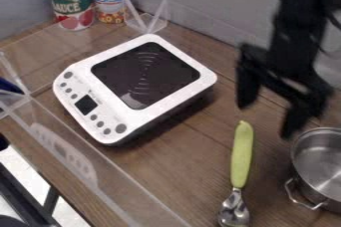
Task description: Put silver pot on the white and black stove top
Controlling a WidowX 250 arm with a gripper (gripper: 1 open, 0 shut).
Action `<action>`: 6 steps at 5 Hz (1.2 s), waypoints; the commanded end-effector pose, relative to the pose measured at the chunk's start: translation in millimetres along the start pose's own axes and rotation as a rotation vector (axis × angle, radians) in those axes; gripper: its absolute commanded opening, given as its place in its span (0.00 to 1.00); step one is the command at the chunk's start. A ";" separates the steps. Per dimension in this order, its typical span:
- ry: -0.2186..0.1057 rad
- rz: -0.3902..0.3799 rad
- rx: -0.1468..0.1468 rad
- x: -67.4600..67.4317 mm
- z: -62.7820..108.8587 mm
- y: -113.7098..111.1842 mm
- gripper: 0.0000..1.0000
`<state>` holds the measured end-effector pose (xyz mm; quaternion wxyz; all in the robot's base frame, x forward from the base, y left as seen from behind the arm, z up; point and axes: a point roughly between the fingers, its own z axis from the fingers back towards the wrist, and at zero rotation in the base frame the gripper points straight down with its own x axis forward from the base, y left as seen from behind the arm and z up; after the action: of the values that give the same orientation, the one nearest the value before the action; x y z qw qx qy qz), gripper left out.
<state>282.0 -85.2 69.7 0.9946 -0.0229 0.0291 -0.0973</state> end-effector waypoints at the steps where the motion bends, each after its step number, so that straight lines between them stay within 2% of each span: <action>1: -0.048 -0.045 -0.012 10.5 -17.8 -26.3 1.00; 2: -0.059 -0.085 -0.034 15.6 -24.0 -37.5 1.00; 3: -0.059 -0.126 -0.041 20.9 -22.8 -39.9 1.00; 5: -0.059 -0.235 -0.053 30.9 -18.7 -37.8 1.00; 6: -0.061 -0.260 -0.058 34.3 -17.7 -30.1 1.00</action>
<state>301.0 -116.1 38.8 0.9746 -0.0496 0.0217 -0.2174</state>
